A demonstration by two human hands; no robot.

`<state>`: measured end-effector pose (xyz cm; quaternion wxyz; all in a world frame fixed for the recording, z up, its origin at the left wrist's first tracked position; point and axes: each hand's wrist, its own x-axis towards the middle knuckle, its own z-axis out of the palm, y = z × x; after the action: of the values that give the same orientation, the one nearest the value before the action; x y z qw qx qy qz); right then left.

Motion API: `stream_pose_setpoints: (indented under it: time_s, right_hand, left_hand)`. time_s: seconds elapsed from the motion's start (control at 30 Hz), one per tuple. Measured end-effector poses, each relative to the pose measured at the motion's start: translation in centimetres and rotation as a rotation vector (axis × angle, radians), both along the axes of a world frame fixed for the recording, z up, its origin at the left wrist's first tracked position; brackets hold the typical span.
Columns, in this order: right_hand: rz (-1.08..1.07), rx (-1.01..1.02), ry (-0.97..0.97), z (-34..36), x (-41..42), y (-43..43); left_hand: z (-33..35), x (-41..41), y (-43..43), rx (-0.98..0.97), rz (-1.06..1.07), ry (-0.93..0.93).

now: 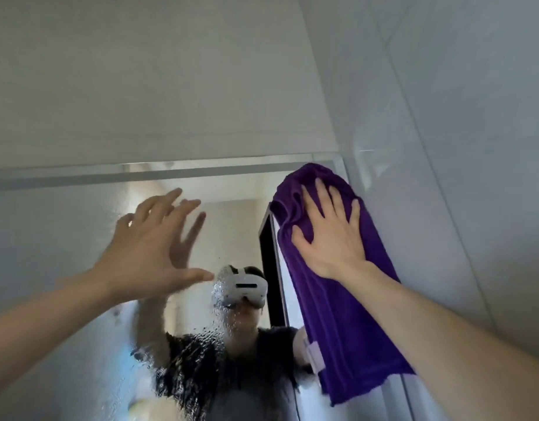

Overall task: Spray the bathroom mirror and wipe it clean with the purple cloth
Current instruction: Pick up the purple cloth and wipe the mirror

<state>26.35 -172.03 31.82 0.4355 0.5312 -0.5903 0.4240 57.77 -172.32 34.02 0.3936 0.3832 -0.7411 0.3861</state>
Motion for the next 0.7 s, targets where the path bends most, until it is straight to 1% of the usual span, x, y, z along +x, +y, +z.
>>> stream_pose_setpoints:
  time_s: [0.07, 0.1, 0.17, 0.23, 0.3, 0.37, 0.5, 0.6, 0.7]
  right_hand:
    - [-0.002, -0.042, -0.083, 3.1, -0.1, -0.4]
    - [0.013, -0.062, -0.12, 4.6, 0.2, -0.6]
    - [0.047, -0.101, -0.195, 7.1, 1.9, -1.1]
    - [0.066, -0.12, -0.228, 8.8, 4.5, -1.8]
    - [0.075, -0.123, -0.172, 9.5, 7.9, -2.4]
    - [0.095, -0.113, -0.075, 9.3, 11.9, -3.0]
    - [0.165, -0.099, 0.044, 6.3, 18.1, -3.7]
    - [0.18, -0.053, 0.166, 3.2, 18.9, -3.6]
    - [0.214, 0.025, 0.307, 0.3, 16.9, -2.8]
  left_hand:
    - [1.5, 3.7, -0.8, -0.116, 0.038, 0.064]
    - [1.9, 5.6, -1.6, -0.132, 0.068, 0.097]
    - [1.8, 8.6, -3.5, -0.099, 0.134, 0.14]
    - [1.2, 9.8, -5.5, -0.118, 0.166, 0.127]
    - [1.1, 9.8, -6.0, -0.128, 0.172, 0.113]
    - [1.3, 9.8, -5.5, -0.091, 0.176, 0.112]
    - [1.4, 9.9, -5.1, -0.032, 0.193, 0.106]
    - [1.2, 9.8, -4.6, 0.002, 0.129, 0.15]
    - [1.3, 9.8, -3.9, 0.073, 0.037, 0.217]
